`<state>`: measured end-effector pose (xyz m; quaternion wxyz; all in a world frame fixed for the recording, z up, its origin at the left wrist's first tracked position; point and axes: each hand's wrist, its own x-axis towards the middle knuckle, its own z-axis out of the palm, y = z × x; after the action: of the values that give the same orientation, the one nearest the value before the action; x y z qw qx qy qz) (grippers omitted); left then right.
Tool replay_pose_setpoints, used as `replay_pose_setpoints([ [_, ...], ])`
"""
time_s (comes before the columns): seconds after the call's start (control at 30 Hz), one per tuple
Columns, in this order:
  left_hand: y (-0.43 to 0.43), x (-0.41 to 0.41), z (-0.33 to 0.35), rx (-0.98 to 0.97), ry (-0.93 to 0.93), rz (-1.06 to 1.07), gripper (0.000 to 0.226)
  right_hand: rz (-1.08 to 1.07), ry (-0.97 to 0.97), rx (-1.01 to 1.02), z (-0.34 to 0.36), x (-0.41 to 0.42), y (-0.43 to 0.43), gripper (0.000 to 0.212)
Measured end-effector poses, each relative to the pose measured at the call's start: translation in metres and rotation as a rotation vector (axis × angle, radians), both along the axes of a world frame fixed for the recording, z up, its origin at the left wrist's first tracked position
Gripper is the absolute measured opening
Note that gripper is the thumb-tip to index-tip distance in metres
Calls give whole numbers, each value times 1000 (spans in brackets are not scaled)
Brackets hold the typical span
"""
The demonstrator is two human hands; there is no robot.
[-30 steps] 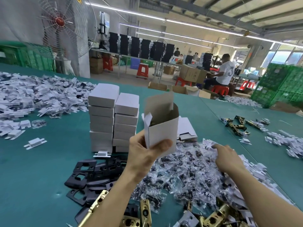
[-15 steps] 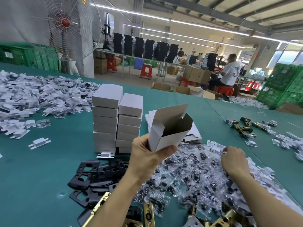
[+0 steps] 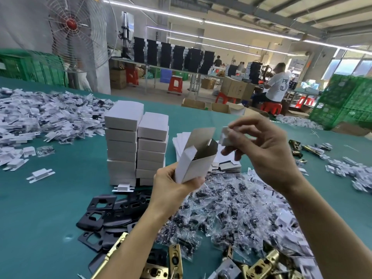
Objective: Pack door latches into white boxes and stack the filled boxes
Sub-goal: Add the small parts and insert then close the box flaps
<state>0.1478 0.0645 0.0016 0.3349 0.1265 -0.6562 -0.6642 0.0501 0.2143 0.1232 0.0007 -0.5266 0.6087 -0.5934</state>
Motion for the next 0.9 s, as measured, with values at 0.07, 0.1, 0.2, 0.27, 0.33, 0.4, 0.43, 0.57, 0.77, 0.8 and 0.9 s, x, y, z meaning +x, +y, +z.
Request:
replay_pose_setpoints([
  [0.07, 3, 2, 3, -2, 33, -32, 23, -31, 122, 36, 6, 9, -7, 12],
  [0.1, 4, 3, 5, -6, 50, -44, 25, -57, 176, 68, 7, 12, -9, 10],
  [0.2, 7, 4, 7, -7, 107, -94, 27, -30, 213, 173, 6, 15, -12, 14],
  [0.27, 8, 5, 8, 0, 140, -122, 29, 0, 215, 227, 8, 17, -11, 17],
  [0.33, 8, 6, 8, 0, 142, -125, 32, -23, 269, 252, 11, 18, -8, 18],
  [0.4, 7, 6, 8, 0, 127, -115, 28, -69, 310, 265, 13, 18, -5, 20],
  [0.43, 7, 5, 9, 3, 126, -115, 26, -80, 312, 283, 14, 18, -3, 22],
  [0.57, 7, 4, 8, 12, 123, -114, 28, -91, 372, 387, 14, 17, 0, 7],
  [0.77, 5, 4, 8, -17, 116, -87, 25, -191, 395, 447, 19, 11, 7, 6],
  [0.8, 5, 3, 8, -29, 109, -68, 23, -181, 388, 463, 19, 11, 7, 8],
  [0.9, 4, 1, 5, -104, 79, 1, 19, -192, 383, 512, 17, 12, 4, 21],
])
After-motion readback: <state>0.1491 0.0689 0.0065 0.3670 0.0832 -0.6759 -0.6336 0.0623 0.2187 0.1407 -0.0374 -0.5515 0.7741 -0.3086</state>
